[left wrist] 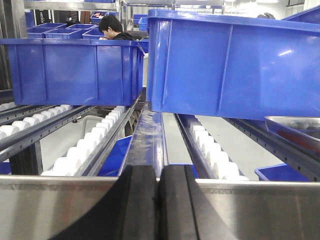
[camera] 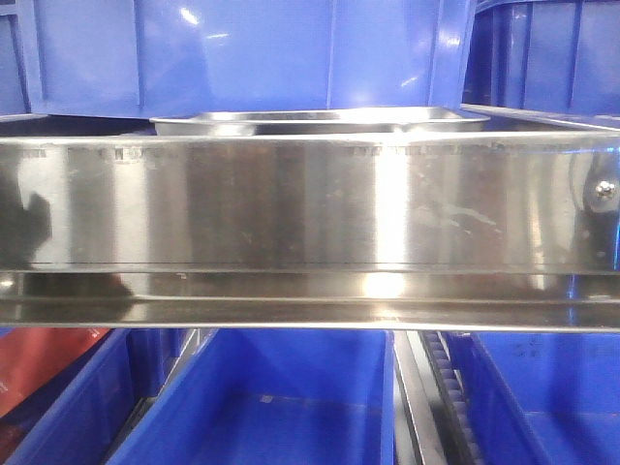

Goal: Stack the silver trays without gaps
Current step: 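Lower both grippers toward the silver tray on the upper shelf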

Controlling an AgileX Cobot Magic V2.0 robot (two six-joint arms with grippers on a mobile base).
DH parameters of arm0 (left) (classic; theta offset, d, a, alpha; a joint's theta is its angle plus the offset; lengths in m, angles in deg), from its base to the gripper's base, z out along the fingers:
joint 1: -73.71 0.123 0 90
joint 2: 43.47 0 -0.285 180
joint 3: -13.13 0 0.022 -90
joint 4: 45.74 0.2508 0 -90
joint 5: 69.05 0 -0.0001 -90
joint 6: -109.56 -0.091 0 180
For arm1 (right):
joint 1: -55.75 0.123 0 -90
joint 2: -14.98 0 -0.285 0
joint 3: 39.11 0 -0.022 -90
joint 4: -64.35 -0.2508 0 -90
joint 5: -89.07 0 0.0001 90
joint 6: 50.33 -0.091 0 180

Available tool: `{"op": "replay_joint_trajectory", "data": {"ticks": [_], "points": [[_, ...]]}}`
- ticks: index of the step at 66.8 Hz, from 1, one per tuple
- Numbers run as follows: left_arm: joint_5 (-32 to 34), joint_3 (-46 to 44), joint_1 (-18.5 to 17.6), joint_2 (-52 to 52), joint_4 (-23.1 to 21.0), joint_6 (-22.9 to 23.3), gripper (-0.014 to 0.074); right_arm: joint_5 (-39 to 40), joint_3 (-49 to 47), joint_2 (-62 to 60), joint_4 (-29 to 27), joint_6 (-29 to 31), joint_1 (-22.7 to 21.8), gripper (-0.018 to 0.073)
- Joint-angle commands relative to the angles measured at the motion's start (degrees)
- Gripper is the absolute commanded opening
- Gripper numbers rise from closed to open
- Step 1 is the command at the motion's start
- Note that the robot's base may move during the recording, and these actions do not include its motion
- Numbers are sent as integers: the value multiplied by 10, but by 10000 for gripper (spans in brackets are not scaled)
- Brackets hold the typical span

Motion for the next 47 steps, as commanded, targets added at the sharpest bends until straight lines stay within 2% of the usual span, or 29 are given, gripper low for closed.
{"op": "replay_joint_trajectory", "data": {"ticks": [1, 47], "points": [[8, -1, 2, 2, -3, -2, -7, 11, 0, -2, -1, -1, -1, -17], [8, -1, 2, 2, -3, -2, -7, 11, 0, -2, -1, -1, -1, -17]]}}
